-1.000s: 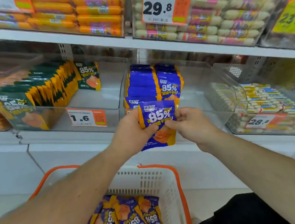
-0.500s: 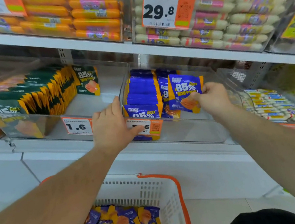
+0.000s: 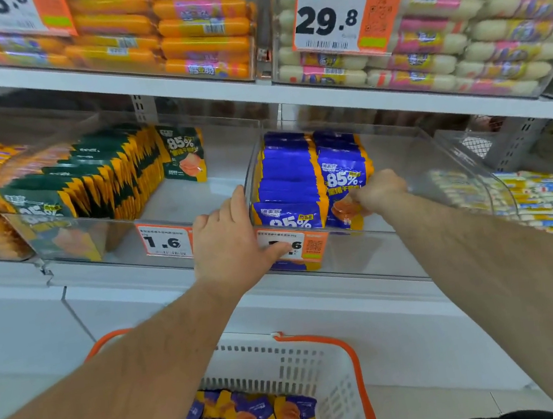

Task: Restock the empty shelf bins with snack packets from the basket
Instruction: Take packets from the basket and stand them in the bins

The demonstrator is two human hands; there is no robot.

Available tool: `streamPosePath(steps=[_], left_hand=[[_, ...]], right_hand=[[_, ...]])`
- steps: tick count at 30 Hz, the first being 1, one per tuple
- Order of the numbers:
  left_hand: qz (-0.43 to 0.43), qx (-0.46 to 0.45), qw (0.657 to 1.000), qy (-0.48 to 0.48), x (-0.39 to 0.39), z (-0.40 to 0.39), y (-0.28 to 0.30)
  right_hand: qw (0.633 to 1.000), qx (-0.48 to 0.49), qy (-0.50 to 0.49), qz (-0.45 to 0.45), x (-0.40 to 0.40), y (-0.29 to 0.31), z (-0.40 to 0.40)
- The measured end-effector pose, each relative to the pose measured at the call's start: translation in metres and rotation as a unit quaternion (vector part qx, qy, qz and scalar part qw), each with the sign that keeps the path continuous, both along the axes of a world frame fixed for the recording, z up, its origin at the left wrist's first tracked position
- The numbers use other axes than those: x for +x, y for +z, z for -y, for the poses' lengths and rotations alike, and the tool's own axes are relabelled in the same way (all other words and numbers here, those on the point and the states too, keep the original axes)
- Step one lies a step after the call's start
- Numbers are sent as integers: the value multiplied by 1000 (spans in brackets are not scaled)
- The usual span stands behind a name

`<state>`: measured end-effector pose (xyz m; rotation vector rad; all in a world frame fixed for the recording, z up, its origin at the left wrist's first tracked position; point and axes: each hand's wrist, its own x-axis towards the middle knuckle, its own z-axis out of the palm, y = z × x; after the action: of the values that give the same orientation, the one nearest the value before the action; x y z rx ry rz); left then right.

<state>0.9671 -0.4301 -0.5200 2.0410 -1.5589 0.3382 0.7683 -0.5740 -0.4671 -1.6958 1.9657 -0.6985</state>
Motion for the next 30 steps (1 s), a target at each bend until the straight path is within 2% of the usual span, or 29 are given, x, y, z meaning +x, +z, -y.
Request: streamPosePath(steps=[4, 14, 18, 20, 23, 25, 28, 30], left_hand=[[1, 5, 1000, 1, -1, -1, 1], [-33, 26, 999, -17, -2, -5, 7], [-79, 45, 995, -52, 0, -12, 18], [-109, 34, 991, -67, 2, -23, 22], [-69, -50, 992, -96, 7, -48, 15], [-53, -72, 988, -122, 13, -66, 6], [-44, 31, 986, -156, 24, -94, -7], [-38, 129, 975, -176, 33, -110, -20]], right_hand=[[999, 8, 11, -34, -2, -1, 3], [999, 31, -5, -41, -14, 15, -18], [993, -106, -16, -57, -5, 23, -44], [978, -203, 34, -11, 7, 20, -65], [930, -340, 136, 32, 28, 10, -97], [898, -398, 179, 51, 43, 0, -117], [874, -417, 233, 86, 68, -26, -143], [880, -379, 274, 78, 84, -57, -155]])
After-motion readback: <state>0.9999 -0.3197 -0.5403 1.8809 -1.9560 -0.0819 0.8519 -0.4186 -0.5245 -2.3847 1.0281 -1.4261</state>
